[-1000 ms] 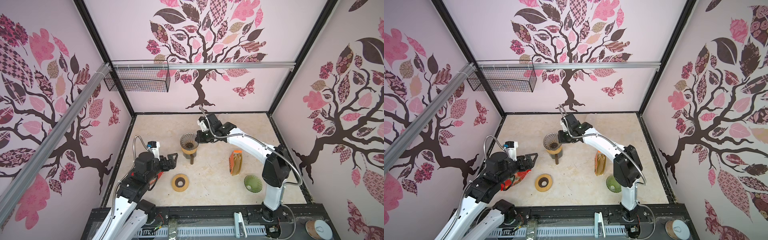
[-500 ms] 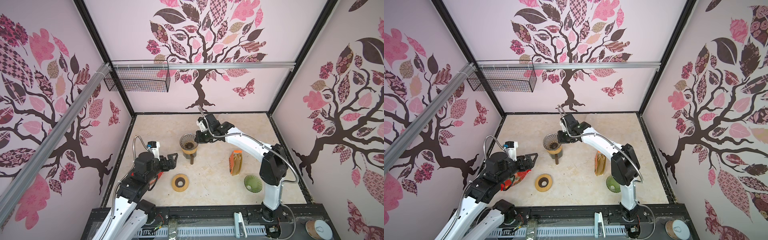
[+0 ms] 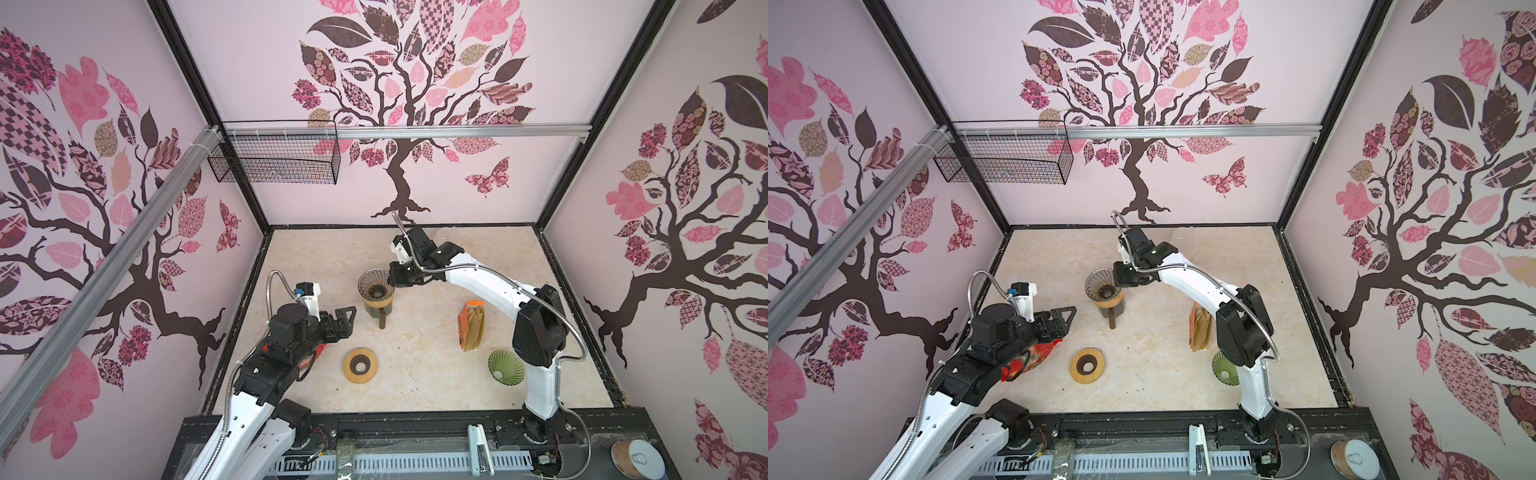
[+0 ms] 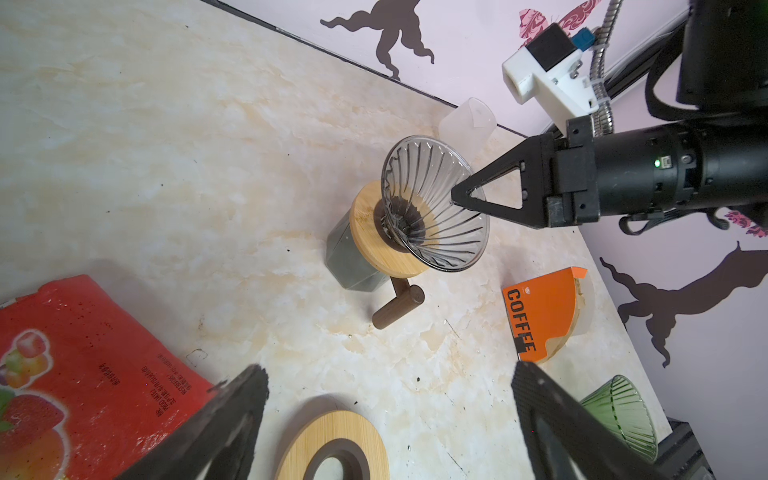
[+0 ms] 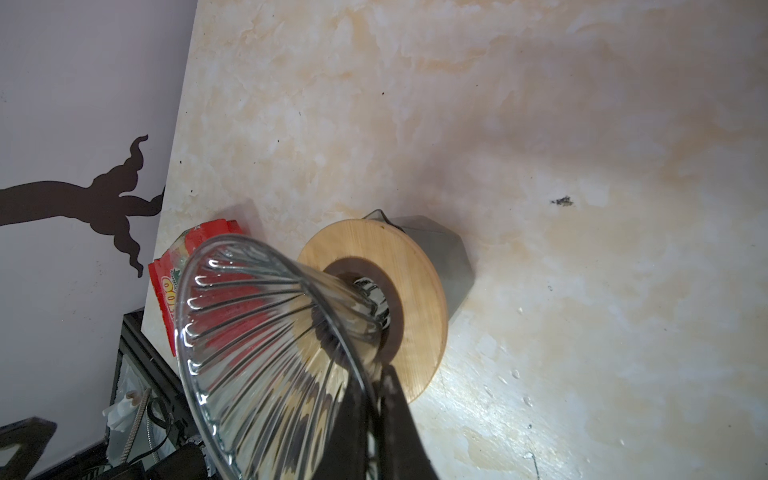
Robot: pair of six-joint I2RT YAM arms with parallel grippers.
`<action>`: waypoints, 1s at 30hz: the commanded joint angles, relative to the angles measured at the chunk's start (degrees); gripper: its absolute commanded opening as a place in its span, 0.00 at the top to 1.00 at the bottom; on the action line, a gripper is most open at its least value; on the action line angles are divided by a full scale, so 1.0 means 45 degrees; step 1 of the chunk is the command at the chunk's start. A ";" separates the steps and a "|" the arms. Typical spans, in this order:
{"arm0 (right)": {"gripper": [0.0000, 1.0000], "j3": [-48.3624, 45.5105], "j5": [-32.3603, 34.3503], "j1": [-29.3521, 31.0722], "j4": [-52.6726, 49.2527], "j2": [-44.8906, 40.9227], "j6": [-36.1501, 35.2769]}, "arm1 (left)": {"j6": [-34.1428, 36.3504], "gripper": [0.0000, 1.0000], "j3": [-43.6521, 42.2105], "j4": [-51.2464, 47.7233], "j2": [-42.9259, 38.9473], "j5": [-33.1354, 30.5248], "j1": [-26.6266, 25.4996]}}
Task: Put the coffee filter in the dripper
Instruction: 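Lower the glass dripper into the bamboo holder ring with the right gripper, then reach the left gripper to the glass dripper rim while the right gripper holds it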
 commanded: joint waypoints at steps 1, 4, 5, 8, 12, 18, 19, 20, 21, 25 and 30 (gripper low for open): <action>0.91 0.0493 -0.0290 0.0070 -0.0775 0.0707 -0.0166 | 0.0233 0.05 0.0576 0.0291 0.0304 0.0215 0.0070; 0.91 0.0484 -0.0343 0.0072 -0.0982 0.0753 -0.0181 | 0.0099 0.07 0.0956 0.0244 0.1000 0.0261 0.0070; 0.91 0.0485 -0.0342 0.0086 -0.1067 0.0761 -0.0205 | -0.0019 0.08 0.1217 0.0200 0.1339 0.0318 0.0071; 0.91 0.0599 -0.0308 0.0076 -0.1349 0.0748 -0.0300 | -0.0267 0.15 0.2010 0.0098 0.2354 0.0448 0.0070; 0.90 0.0980 -0.0301 0.0076 -0.1736 0.0887 -0.0398 | -0.0766 0.25 0.2801 0.0221 0.3513 0.0092 0.0070; 0.89 0.1603 -0.0323 0.0068 -0.2068 0.1131 -0.0556 | -0.1396 0.40 0.4239 -0.0254 0.5407 -0.1065 0.0115; 0.89 0.1685 -0.0359 0.0073 -0.2100 0.1184 -0.0575 | -0.1436 0.43 0.4400 -0.0269 0.5677 -0.1056 0.0135; 0.89 0.1714 -0.0381 0.0064 -0.2099 0.1209 -0.0595 | -0.1464 0.46 0.4565 -0.0270 0.5969 -0.1032 0.0131; 0.89 0.1705 -0.0400 0.0053 -0.2111 0.1213 -0.0597 | -0.1473 0.48 0.4724 -0.0301 0.6204 -0.1035 0.0129; 0.89 0.1864 -0.0442 0.0063 -0.2118 0.1322 -0.0615 | -0.1627 0.53 0.5213 -0.0497 0.7093 -0.1172 0.0219; 0.89 0.1979 -0.0479 0.0054 -0.2163 0.1433 -0.0655 | -0.1708 0.57 0.5364 -0.0323 0.7809 -0.1078 0.0319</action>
